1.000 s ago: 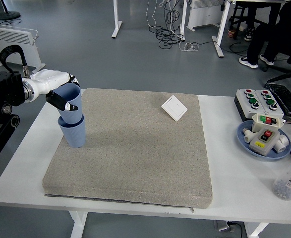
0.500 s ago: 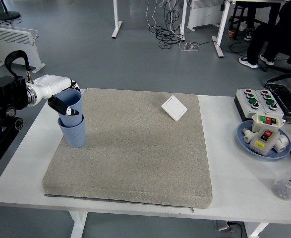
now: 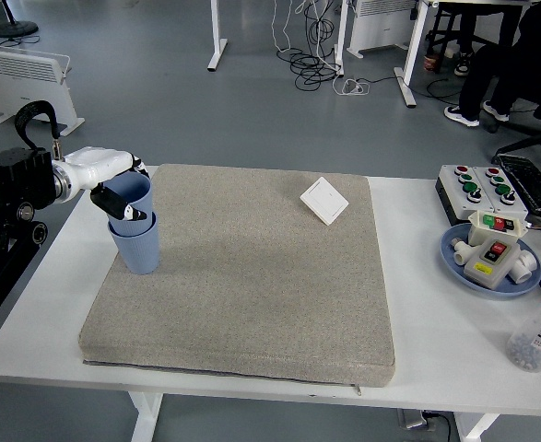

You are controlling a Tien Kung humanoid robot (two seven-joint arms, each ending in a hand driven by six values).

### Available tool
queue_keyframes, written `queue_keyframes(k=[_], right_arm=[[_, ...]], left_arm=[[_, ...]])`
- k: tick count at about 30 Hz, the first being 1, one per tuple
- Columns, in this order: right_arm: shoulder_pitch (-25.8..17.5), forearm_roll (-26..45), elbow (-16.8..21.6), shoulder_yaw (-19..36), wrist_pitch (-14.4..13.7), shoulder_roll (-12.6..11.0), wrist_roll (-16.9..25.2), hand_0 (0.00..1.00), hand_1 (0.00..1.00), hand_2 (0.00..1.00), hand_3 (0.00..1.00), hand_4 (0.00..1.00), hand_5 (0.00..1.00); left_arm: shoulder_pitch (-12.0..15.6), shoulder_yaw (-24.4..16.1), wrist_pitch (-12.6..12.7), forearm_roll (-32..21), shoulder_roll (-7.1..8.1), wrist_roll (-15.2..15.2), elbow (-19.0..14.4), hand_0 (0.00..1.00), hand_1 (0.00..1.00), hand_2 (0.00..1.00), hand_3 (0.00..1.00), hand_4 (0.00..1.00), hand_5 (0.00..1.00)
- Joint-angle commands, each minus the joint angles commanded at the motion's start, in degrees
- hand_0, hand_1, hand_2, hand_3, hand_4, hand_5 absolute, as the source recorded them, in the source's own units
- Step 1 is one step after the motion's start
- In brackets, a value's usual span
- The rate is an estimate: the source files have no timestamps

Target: Push cup pick cup insert cup

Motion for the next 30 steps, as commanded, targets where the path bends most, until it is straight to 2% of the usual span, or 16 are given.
queue_keyframes(k=[4,5,11,12,17,18,20,23,24,27,28,29,30], right_arm=[[0.03,0.0,0.0,-0.01,0.04,-0.02,0.0,0.774,0.687,0.687,0.57,0.134,0.471],[0.05,-0.04,0.0,0.02,0.04,-0.02,0.01,0.774,0.687,0.687,0.57,0.135,0.47],[0.08,0.03,0.0,0.0,0.05,-0.02,0.03,0.774,0.687,0.687,0.57,0.135,0.47],[0.09,-0.01,0.0,0.0,0.06,-0.03,0.03,0.774,0.687,0.686,0.57,0.135,0.47],[0.13,-0.04,0.0,0.09,0.06,-0.01,0.07,0.774,0.687,0.686,0.57,0.135,0.47],[0.13,-0.06,0.0,0.1,0.06,-0.01,0.07,0.774,0.687,0.687,0.569,0.134,0.47],[0.14,-0.06,0.0,0.12,0.06,-0.01,0.09,0.774,0.687,0.687,0.569,0.134,0.47],[0.16,-0.09,0.0,0.16,0.07,-0.01,0.11,0.774,0.687,0.687,0.569,0.134,0.47],[0.15,-0.07,0.0,0.19,0.07,0.0,0.12,0.774,0.687,0.687,0.57,0.134,0.47],[0.1,-0.08,0.0,0.25,0.07,0.02,0.12,0.774,0.687,0.687,0.57,0.134,0.47],[0.09,-0.08,0.0,0.26,0.07,0.03,0.12,0.774,0.687,0.687,0.57,0.134,0.47],[0.06,-0.16,0.0,0.32,0.07,0.04,0.13,0.774,0.687,0.687,0.57,0.134,0.47],[0.02,-0.19,0.0,0.37,0.07,0.06,0.14,0.774,0.688,0.686,0.569,0.134,0.47]], left_arm=[[0.02,-0.04,-0.45,0.0,-0.15,0.22,0.45,0.707,0.792,0.901,0.805,0.865,0.321],[0.0,-0.06,-0.46,0.0,-0.19,0.28,0.62,0.796,0.864,0.997,0.92,0.952,0.444],[0.06,-0.33,-0.7,-0.05,-0.23,0.48,1.35,0.796,0.864,0.997,0.92,0.952,0.444],[0.09,-0.42,-0.57,-0.13,-0.24,0.38,1.45,0.929,0.972,0.998,0.969,0.998,0.517],[0.47,-1.03,1.78,-0.85,-0.32,-0.67,1.37,0.929,0.972,0.998,0.969,0.998,0.517],[0.5,-1.09,2.02,-0.91,-0.32,-0.78,1.35,0.946,0.979,0.998,0.979,0.993,0.583],[0.94,-1.49,4.31,-2.15,-0.41,-0.94,1.29,0.946,0.979,0.998,0.979,0.993,0.583],[2.0,-2.95,10.14,-7.29,-0.71,-0.21,1.33,0.946,0.979,0.998,0.979,0.993,0.583],[2.67,-3.98,12.04,-9.3,-0.93,0.1,1.32,0.779,0.812,0.897,0.802,0.782,0.738],[4.26,-6.97,17.92,-16.61,-1.59,0.87,1.24,0.779,0.812,0.897,0.802,0.782,0.738],[4.46,-7.48,18.97,-18.85,-1.68,0.96,1.23,0.779,0.812,0.897,0.802,0.782,0.738],[5.82,-9.22,20.76,-21.45,-2.29,1.91,0.83,0.779,0.812,0.897,0.802,0.782,0.738],[7.0,-10.97,22.36,-23.69,-2.7,2.48,0.48,0.714,0.753,0.793,0.738,0.671,0.835]])
